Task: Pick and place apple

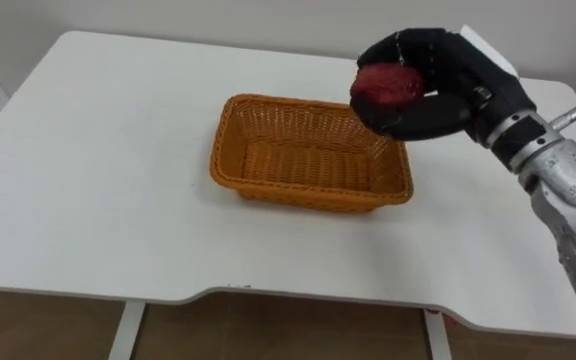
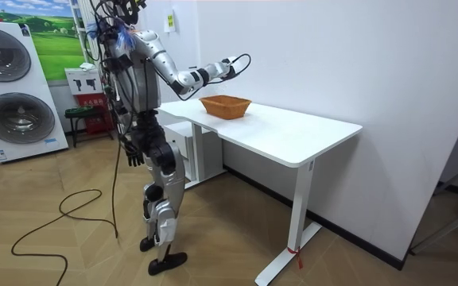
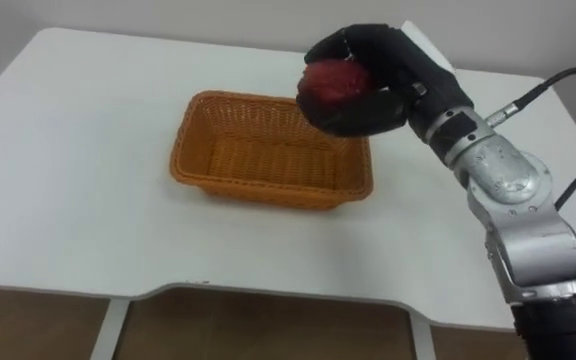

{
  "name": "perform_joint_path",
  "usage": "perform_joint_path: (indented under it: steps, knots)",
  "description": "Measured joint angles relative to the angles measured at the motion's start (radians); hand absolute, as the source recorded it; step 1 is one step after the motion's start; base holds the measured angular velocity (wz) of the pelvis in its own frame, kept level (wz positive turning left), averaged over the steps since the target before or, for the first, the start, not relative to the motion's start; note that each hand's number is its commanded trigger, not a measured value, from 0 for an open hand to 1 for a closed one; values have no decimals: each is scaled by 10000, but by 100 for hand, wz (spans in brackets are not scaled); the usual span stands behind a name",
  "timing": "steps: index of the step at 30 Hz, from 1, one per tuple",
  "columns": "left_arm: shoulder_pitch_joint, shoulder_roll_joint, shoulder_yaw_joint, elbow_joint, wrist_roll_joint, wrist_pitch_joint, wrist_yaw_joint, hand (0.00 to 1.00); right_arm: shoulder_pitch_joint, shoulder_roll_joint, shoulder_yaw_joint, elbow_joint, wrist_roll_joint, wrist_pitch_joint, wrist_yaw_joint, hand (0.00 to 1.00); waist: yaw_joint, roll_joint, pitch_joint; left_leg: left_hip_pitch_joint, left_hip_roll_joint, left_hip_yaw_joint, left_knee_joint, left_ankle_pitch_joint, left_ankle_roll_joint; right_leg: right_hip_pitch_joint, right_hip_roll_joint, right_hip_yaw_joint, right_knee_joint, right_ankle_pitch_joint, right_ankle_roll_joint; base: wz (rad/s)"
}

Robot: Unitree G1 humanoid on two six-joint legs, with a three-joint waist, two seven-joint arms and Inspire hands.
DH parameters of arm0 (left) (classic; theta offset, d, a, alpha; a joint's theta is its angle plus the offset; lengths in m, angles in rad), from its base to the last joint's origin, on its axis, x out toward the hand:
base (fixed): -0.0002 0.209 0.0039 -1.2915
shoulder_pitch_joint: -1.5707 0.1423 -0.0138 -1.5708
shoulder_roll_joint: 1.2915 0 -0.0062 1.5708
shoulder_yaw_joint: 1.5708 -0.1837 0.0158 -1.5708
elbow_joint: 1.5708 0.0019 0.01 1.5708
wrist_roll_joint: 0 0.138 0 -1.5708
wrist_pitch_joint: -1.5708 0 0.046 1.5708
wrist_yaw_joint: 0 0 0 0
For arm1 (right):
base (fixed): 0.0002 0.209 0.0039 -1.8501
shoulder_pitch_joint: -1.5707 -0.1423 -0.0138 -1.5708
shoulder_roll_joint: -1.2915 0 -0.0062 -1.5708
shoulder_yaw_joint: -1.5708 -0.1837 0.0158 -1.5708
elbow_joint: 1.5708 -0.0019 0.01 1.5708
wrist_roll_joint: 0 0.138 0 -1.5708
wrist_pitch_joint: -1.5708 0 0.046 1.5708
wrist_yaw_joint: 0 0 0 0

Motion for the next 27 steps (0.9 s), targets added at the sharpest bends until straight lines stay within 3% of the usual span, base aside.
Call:
perform_joint_path:
  steps: [15, 23, 27]
  knots:
    - [-8, 51, 10, -37, 58, 42, -102, 0, -565, -2, 23, 1551, 2, -1, -631, 0, 425, -30, 28, 6, 5, -34, 7, 0, 0, -26, -50, 14, 1, -1, 1, 0]
    - [-16, 87, -5, -45, 23, 20, -97, 0, -561, -3, 220, 1633, 212, -2, -851, 0, 464, -129, 105, 21, 7, 10, 11, 1, 0, -29, -53, 69, 1, -2, 2, 0]
    - [32, 92, 29, -40, 50, -21, -68, 0, -562, -19, 188, 1428, 259, -2, -1349, 0, 386, -175, 73, 9, 9, 5, 8, 0, -1, -40, -51, 36, 3, -2, 2, 0]
